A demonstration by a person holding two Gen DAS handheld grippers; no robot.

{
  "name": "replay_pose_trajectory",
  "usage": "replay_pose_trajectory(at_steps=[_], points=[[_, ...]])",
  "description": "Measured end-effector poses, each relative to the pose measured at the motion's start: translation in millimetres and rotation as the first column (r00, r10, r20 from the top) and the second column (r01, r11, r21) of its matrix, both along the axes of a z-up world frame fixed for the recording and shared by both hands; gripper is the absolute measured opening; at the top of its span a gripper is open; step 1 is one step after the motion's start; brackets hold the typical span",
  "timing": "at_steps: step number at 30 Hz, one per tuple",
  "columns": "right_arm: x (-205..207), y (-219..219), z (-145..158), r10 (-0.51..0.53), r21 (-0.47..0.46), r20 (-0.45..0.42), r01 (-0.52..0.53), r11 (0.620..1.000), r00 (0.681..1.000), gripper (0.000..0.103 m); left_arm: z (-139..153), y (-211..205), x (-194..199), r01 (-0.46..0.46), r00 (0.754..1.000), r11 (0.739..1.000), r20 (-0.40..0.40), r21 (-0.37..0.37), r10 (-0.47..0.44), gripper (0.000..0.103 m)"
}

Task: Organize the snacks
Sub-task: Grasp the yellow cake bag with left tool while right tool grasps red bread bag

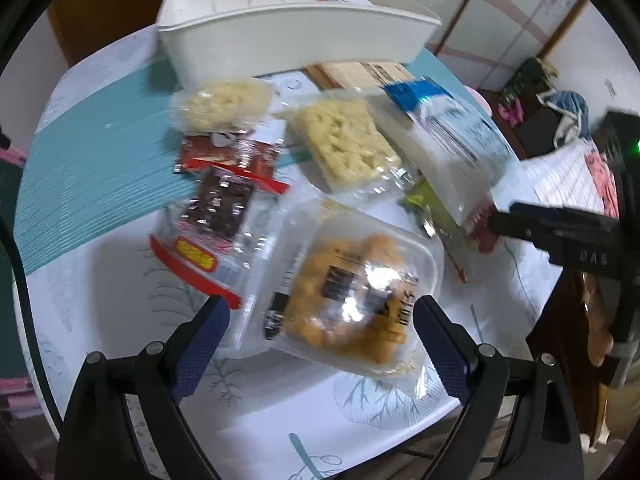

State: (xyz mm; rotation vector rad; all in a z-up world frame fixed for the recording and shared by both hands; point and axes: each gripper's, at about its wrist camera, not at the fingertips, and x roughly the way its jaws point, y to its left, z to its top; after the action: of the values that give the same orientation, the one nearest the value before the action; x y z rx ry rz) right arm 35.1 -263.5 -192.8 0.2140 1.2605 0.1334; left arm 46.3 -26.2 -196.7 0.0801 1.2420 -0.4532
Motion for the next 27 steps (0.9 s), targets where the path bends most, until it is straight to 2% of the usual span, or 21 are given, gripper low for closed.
replay_pose_trajectory(at_steps=[6, 8, 11, 14, 20, 22, 25, 26, 27], points=[[5.7, 14.2, -11.6, 0.048, 0.018, -0.019, -0.048, 0.999, 0.999, 0.062, -2.4, -21.2, -3.0, 0.070, 0.997, 0.996, 0.029, 0.049, -0.072, 0.093], [6.6, 20.5, -15.7, 0.063, 0.008, -0.024, -0.063, 0.998, 0.998, 0.063, -3.1, -26.3, -1.7, 0.082, 0.996, 0.995, 0.029, 0.060, -0.083, 0.097], [5.9, 33.0, -17.3, 0.097, -0.063, -0.005, -0.097, 0.993, 0.995, 0.065, -7.9, -33.9, 0.7, 0.083, 0.996, 0.992, 0.028, 0.092, -0.086, 0.102], [4.1, 49.0, -20.1, 0.147, -0.155, 0.006, -0.145, 0.977, 0.989, 0.065, -8.7, -40.6, 0.7, 0.094, 0.994, 0.990, 0.041, 0.106, -0.099, 0.103], [1.6, 60.7, -21.7, 0.193, -0.195, 0.030, -0.184, 0.964, 0.981, 0.065, -11.2, -51.9, 3.6, 0.149, 0.988, 0.981, 0.019, 0.127, -0.152, 0.103], [0.6, 61.1, -21.3, 0.200, -0.195, 0.042, -0.189, 0.963, 0.979, 0.062, -19.1, -64.3, 2.1, 0.209, 0.978, 0.965, -0.019, 0.158, -0.209, 0.103], [0.5, 55.5, -19.7, 0.202, -0.188, 0.046, -0.190, 0.964, 0.978, 0.060, -28.5, -81.7, -14.6, 0.295, 0.948, 0.907, 0.028, 0.301, -0.318, 0.103], [0.6, 52.1, -18.7, 0.201, -0.183, 0.047, -0.189, 0.965, 0.979, 0.060, -34.9, -88.0, -20.5, 0.317, 0.934, 0.873, 0.036, 0.372, -0.354, 0.103], [0.8, 51.9, -18.7, 0.200, -0.179, 0.047, -0.189, 0.966, 0.979, 0.059, -32.5, -89.4, -24.0, 0.312, 0.928, 0.872, 0.076, 0.377, -0.365, 0.103]])
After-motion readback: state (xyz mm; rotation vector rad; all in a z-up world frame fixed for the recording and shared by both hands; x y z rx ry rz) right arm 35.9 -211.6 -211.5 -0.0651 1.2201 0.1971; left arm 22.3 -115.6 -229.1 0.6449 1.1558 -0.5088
